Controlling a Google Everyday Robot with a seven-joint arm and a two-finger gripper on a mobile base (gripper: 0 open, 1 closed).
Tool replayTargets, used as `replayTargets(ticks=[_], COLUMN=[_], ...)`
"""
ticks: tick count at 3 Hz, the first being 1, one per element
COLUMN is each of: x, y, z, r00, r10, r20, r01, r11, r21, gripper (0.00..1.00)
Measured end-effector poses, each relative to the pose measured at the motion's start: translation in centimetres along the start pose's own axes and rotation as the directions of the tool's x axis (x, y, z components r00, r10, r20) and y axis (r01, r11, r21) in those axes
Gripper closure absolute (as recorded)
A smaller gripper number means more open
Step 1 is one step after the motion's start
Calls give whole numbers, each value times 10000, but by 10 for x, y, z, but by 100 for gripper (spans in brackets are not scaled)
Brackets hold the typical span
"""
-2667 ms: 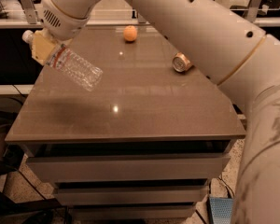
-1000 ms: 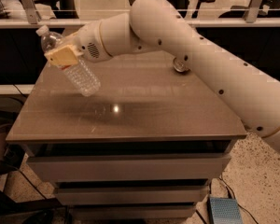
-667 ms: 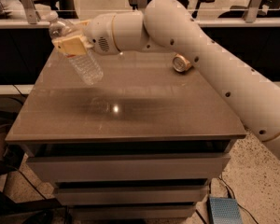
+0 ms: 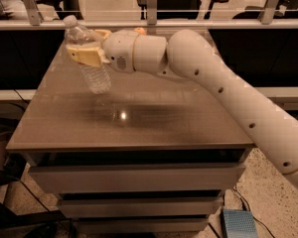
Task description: Place water bottle upright
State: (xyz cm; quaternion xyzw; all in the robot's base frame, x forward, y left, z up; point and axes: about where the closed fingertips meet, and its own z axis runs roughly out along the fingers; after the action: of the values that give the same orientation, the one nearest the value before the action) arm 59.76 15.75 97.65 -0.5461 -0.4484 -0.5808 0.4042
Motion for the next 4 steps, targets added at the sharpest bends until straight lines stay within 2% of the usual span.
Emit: replayTargets(ticks=[1, 2, 4], x=[-8, -13, -28], y=[-3, -5, -9], z=[-10, -16, -27], r00=[9977, 9961, 9956], r10=[48, 167, 632], r20=[-670, -861, -687], r01=[-73, -223, -700], r11=[9992, 9977, 9924], r21=[-385, -644, -1012], gripper=[100, 100, 100])
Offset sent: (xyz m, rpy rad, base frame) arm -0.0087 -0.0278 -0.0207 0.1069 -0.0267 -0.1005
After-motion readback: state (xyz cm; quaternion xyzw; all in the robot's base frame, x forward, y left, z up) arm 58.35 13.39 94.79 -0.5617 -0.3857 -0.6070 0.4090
